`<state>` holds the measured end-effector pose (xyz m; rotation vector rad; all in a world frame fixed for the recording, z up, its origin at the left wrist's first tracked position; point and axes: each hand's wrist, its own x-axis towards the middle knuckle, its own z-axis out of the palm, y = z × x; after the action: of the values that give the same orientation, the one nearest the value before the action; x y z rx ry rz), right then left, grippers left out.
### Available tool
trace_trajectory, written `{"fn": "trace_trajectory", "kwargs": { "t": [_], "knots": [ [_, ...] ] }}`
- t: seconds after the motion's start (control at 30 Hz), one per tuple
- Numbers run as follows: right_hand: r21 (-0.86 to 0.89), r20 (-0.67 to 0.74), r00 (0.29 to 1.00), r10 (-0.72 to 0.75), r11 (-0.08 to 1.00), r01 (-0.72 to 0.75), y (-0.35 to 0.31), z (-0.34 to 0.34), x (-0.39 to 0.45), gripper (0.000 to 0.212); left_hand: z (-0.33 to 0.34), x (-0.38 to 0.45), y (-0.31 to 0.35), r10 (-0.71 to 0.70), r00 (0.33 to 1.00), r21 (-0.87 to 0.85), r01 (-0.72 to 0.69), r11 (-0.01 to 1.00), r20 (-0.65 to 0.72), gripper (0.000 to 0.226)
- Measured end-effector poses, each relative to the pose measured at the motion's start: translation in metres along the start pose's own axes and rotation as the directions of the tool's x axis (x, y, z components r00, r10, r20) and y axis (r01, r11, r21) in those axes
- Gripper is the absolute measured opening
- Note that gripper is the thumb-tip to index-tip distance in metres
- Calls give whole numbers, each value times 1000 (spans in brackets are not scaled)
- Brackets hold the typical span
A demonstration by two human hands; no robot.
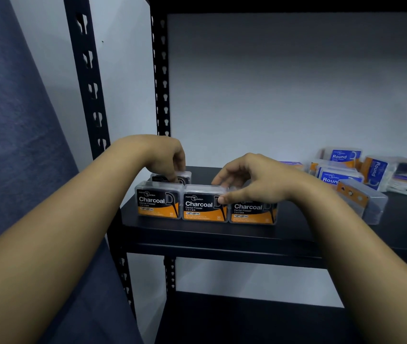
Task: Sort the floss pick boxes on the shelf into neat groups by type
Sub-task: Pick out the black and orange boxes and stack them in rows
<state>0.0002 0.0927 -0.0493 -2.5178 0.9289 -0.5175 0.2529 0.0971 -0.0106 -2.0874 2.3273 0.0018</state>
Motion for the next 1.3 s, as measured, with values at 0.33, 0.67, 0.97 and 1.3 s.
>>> {"fn": "trace_trajectory", "kwargs": {
  "t": [0.33, 0.67, 0.97, 1.3],
  "knots": [
    [-23, -88, 995, 51, 998, -53, 8, -27, -9, 52, -13, -8, 18, 89, 969, -192, -135, 972, -229, 22],
    [-244, -166, 961, 222, 935, -258, 27, -102, -28, 34, -41, 21, 94, 138, 990, -341, -128, 931, 5, 24],
    [-316, -51, 900, 433, 848, -425, 60, -149, -49, 29, -55, 43, 153, 127, 977, -251, -82, 965, 169, 13],
    [-367, 69, 832, 550, 790, -492, 105, -190, -68, 38, -69, 64, 220, 87, 976, -204, -46, 978, 197, 25]
  ]
}}
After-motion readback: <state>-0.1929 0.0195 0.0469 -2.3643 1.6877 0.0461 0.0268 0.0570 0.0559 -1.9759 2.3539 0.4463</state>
